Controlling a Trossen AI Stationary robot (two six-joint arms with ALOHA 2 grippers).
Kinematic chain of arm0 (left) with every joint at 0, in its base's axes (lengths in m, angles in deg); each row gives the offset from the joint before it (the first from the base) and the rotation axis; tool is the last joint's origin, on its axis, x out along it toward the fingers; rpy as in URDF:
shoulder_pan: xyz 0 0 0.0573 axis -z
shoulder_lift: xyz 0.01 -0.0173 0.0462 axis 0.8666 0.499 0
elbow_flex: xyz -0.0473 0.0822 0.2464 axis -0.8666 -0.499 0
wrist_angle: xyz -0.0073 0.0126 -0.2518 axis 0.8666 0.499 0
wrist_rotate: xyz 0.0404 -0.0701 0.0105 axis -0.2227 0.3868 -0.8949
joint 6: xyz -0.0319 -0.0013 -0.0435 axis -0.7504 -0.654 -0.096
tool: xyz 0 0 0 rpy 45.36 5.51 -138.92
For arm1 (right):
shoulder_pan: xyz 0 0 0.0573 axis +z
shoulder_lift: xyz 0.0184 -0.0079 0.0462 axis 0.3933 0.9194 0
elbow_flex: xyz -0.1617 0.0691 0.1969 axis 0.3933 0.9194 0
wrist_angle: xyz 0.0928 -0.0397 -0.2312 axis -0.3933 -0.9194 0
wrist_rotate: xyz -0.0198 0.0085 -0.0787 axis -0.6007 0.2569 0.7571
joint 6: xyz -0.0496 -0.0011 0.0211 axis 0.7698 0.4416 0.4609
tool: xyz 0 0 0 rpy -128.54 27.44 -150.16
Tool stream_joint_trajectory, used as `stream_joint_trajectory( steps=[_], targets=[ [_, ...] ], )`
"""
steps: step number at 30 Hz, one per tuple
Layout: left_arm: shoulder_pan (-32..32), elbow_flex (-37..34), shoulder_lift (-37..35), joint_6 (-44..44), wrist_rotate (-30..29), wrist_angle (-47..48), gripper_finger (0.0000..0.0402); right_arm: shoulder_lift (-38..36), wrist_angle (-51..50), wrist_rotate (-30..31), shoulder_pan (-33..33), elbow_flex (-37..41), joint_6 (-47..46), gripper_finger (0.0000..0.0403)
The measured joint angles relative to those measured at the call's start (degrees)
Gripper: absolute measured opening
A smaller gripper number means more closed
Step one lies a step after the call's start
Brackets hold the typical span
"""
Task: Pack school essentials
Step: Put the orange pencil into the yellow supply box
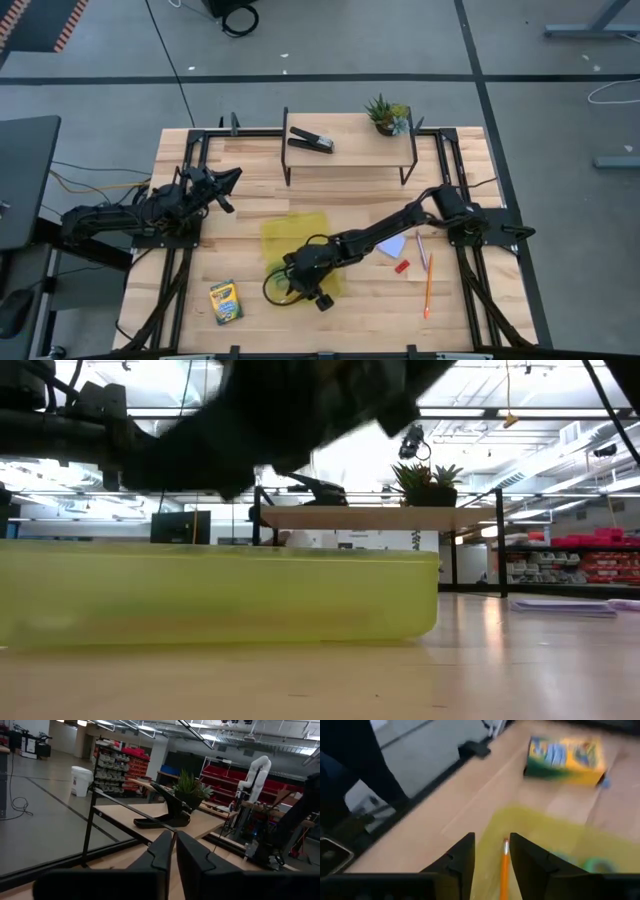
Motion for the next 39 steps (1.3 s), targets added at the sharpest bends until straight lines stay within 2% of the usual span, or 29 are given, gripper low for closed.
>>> stream_joint_trajectory(
  steps=[5, 9, 16, 20, 28, 35, 39],
  targets=[
    [0.0, 0.0, 0.0, 0.0, 0.0, 0.0, 0.0029, -4.3, -9.2, -2.7, -0.6, 0.0, 8.1, 0.0117],
    [0.0, 0.0, 0.0, 0.0, 0.0, 0.0, 0.0035, -7.9, -14.8, -8.5, -1.2, 2.5, 11.5, 0.0103],
    [0.0, 0.0, 0.0, 0.0, 0.0, 0.0, 0.0036, -21.0, -14.8, -9.8, -0.8, 19.8, 13.1, 0.007],
    [0.0, 0.0, 0.0, 0.0, 0.0, 0.0, 0.0029, -29.0, -15.0, -10.4, 0.8, 29.9, 10.6, 0.0066],
    [0.0, 0.0, 0.0, 0.0, 0.0, 0.0, 0.0036, -41.2, -14.9, -13.3, 7.5, 44.7, 4.6, 0.0104],
    [0.0, 0.0, 0.0, 0.0, 0.0, 0.0, 0.0035, -43.1, -14.5, -13.0, 18.2, 52.9, 5.3, 0.0142],
    [0.0, 0.0, 0.0, 0.0, 0.0, 0.0, 0.0029, -43.1, -12.0, -12.5, 21.4, 56.4, 3.0, 0.0152]
  ],
)
